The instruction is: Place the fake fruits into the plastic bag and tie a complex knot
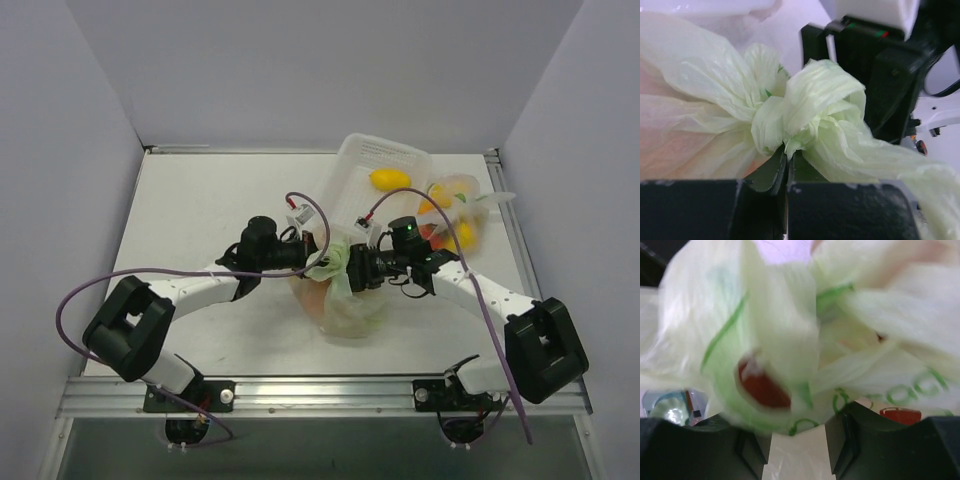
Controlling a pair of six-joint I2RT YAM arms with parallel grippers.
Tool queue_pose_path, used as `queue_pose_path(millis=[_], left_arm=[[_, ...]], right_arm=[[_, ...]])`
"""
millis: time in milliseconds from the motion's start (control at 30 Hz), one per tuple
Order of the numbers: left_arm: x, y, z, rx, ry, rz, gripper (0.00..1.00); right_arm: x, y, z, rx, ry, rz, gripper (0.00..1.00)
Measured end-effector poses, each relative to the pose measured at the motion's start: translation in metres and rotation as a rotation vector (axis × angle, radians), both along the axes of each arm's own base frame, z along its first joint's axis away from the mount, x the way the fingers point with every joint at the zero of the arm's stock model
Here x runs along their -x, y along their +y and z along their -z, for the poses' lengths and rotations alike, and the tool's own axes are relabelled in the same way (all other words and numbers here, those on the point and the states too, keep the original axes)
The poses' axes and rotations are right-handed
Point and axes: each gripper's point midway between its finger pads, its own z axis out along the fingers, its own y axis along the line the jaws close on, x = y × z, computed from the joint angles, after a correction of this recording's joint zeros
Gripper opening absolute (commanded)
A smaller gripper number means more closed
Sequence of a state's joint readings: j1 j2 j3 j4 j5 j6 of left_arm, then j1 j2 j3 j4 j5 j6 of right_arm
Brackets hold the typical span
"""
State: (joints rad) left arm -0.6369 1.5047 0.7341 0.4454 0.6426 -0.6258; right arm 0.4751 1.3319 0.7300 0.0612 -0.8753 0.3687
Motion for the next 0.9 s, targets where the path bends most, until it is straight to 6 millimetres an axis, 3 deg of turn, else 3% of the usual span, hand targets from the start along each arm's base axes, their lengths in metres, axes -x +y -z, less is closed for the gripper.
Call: queue_pose_path(millis=[200, 367, 500, 600, 733, 900], left_arm=[[-0.008, -0.007, -0.035, 0.093, -0.003, 0.008, 0.00], [-0.014, 0.005, -0.054, 0.125, -0.021, -0.021, 0.00], [-0.004, 0.012, -0.053, 0.118, -0.030, 0.003, 0.00], [0.006, 0.019, -0.039, 0.083, -0.005, 0.027, 0.00], [0.013, 0.027, -0.024, 0.037, 0.026, 0.038, 0.00], [0.015, 0.036, -0.014, -0.046, 0.038, 0.040, 0.00]], right_arm=[[-0.009, 0.041, -0.013, -0.106, -0.006, -0.012, 0.43], [-0.018, 0.054, -0.031, -0.160, -0.029, -0.013, 0.43], [-0.014, 0.038, -0.028, -0.130, -0.036, -0.024, 0.40], [-0.006, 0.010, -0.028, -0.083, -0.055, -0.009, 0.40], [0.000, -0.021, -0.043, -0.060, -0.121, 0.017, 0.34], [0.007, -0.030, -0.043, -0.037, -0.137, 0.001, 0.35]])
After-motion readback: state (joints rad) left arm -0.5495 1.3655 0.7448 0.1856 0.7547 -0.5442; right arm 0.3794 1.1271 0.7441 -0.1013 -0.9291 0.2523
